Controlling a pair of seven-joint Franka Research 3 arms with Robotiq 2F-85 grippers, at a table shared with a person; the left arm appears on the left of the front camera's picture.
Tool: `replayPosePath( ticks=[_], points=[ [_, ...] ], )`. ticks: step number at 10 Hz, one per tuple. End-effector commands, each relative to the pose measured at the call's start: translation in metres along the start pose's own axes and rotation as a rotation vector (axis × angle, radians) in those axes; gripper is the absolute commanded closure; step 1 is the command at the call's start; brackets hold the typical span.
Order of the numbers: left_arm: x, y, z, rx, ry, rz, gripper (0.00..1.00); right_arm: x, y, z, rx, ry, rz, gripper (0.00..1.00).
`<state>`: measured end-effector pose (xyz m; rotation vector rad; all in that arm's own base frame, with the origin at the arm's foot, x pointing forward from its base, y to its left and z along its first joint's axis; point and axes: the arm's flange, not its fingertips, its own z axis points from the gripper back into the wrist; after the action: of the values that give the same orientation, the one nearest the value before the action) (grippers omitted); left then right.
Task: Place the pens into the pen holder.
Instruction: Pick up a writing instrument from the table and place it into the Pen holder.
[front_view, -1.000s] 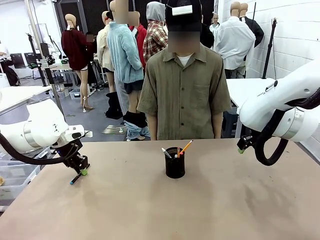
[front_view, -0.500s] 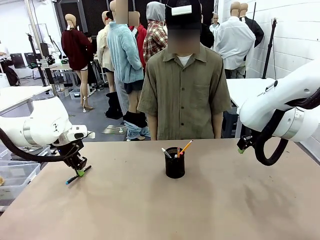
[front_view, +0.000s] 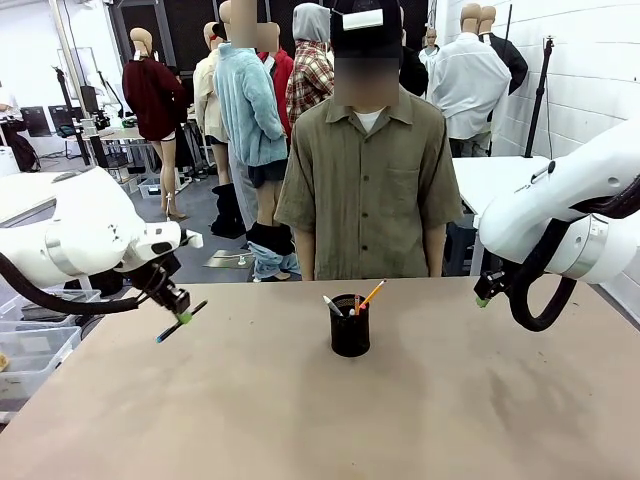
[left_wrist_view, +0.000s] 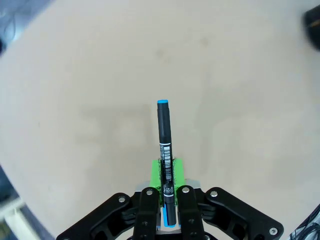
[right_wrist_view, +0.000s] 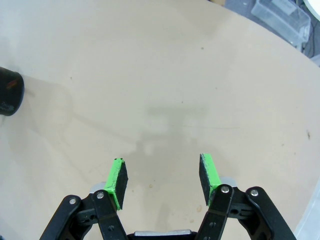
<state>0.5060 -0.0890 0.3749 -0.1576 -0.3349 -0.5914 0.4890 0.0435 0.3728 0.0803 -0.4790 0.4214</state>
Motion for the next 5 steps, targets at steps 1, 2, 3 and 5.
replayPosePath(
  ticks=[1,2,3,5],
  points=[
    [-0.005,-0.013,0.01,-0.179,-0.178,-0.178,1.0,-0.003,-0.002,-0.001,0.017,-0.012,0.003,0.27],
    [0.002,-0.02,0.016,-0.212,-0.228,-0.235,1.0,-0.003,-0.002,-0.001,0.017,-0.012,0.003,0.27],
    [0.016,-0.029,0.02,-0.252,-0.321,-0.303,1.0,-0.003,-0.002,-0.001,0.017,-0.012,0.003,0.27],
    [0.046,-0.046,0.018,-0.331,-0.473,-0.472,1.0,-0.003,-0.002,-0.001,0.017,-0.012,0.003,0.27]
  ],
)
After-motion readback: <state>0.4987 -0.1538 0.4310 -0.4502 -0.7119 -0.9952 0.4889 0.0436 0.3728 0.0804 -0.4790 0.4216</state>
